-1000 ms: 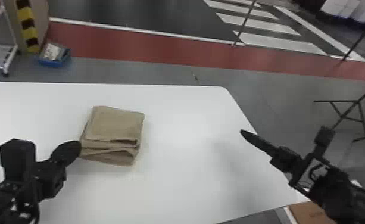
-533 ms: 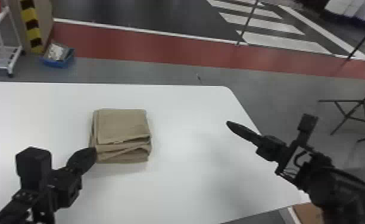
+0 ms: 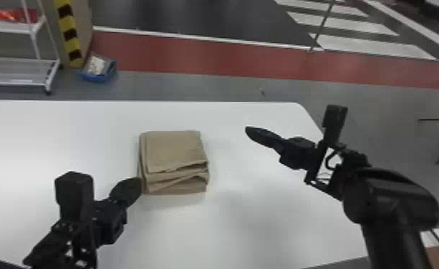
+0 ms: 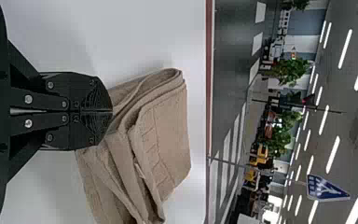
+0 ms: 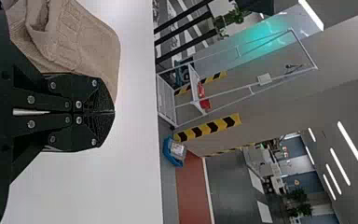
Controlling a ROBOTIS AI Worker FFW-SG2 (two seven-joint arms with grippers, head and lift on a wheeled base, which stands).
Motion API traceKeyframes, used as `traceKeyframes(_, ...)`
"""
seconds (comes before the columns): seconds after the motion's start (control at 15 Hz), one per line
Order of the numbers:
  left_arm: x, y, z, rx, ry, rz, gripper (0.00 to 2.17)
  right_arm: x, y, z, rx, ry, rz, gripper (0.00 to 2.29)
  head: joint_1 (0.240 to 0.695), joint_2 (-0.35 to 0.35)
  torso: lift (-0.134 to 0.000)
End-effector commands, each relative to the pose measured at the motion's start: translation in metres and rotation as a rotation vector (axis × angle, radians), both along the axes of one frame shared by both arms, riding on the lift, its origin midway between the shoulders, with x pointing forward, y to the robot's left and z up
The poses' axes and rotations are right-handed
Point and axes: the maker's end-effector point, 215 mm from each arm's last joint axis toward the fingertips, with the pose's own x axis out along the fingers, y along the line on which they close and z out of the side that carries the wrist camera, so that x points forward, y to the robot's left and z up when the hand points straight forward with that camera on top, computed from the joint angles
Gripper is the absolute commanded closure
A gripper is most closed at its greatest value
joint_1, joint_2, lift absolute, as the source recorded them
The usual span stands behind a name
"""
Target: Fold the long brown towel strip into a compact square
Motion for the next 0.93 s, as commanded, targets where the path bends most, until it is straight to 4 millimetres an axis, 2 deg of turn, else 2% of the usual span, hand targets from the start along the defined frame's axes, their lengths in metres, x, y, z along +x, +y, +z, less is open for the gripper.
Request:
traceKeyframes(0.0,0.004,0.030,0.017,-0.011,-0.026,0.047,2.14,0.027,0.059,-0.003,-0.046,-0.042,0.060,1.93,0.695,-0.171,-0.125)
traceKeyframes(0.2,0.010,0.070,0.034,-0.013,-0.055,0.102,2.14,0.050,0.117,-0.018,-0.109,-0.079,0.113,1.93,0.695,-0.079,-0.125)
traceKeyframes(0.27,0.011,0.080,0.037,-0.010,-0.060,0.117,2.14,0.054,0.129,-0.025,-0.111,-0.075,0.124,1.93,0.695,-0.019,-0.125)
traceKeyframes(0.4,0.009,0.092,0.038,-0.005,-0.059,0.125,2.14,0.054,0.146,-0.041,-0.125,-0.057,0.146,1.93,0.695,0.035,-0.125)
traceKeyframes(0.6,0.004,0.096,0.036,-0.005,-0.057,0.119,2.14,0.046,0.148,-0.060,-0.141,-0.032,0.155,1.93,0.695,0.086,-0.125)
traceKeyframes(0.87,-0.002,0.091,0.037,-0.007,-0.052,0.107,2.14,0.029,0.137,-0.084,-0.153,0.017,0.149,1.93,0.695,0.088,-0.125)
